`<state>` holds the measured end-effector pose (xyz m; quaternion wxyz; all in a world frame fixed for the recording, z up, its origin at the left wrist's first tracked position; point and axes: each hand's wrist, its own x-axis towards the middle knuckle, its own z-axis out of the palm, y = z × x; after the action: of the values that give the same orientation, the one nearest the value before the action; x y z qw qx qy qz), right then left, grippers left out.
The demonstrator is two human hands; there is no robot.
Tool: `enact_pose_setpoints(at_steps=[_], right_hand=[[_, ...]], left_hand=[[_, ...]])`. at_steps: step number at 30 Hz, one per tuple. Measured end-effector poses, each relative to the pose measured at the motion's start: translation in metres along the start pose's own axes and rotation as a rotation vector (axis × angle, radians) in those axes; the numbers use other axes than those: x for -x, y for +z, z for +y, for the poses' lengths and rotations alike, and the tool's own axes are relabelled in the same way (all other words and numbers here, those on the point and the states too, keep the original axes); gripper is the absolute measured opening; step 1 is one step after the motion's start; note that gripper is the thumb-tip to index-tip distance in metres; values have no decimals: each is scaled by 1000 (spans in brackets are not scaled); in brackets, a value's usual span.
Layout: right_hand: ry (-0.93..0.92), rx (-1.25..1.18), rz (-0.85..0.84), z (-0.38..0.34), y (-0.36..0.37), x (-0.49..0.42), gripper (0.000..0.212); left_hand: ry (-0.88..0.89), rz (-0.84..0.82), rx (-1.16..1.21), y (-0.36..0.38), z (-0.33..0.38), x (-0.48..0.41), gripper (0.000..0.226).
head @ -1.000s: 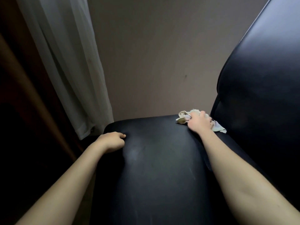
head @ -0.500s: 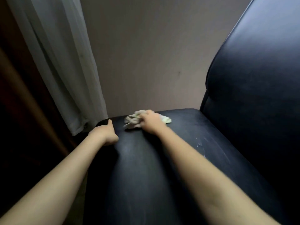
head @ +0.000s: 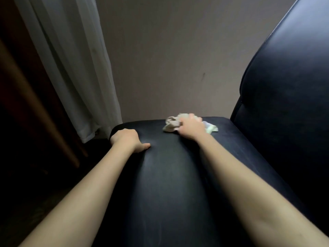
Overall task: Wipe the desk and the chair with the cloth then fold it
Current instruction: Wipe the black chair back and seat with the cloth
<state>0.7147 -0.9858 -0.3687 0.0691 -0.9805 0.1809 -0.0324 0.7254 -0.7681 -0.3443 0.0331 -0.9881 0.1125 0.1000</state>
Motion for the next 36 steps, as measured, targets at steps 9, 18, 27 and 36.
enact_pose_setpoints(at_steps=[9, 18, 27, 36], right_hand=[[-422, -75, -78, -80, 14, 7, 37], [105, -124, 5, 150, -22, 6, 41], [223, -164, 39, 174, -26, 36, 40], [314, -167, 86, 156, -23, 116, 41]], left_hand=[[23, 36, 27, 1, -2, 3, 72], [-7, -31, -20, 2, 10, -22, 81], [73, -49, -63, 2, 25, -53, 84], [178, -46, -89, -3, 34, -66, 84]])
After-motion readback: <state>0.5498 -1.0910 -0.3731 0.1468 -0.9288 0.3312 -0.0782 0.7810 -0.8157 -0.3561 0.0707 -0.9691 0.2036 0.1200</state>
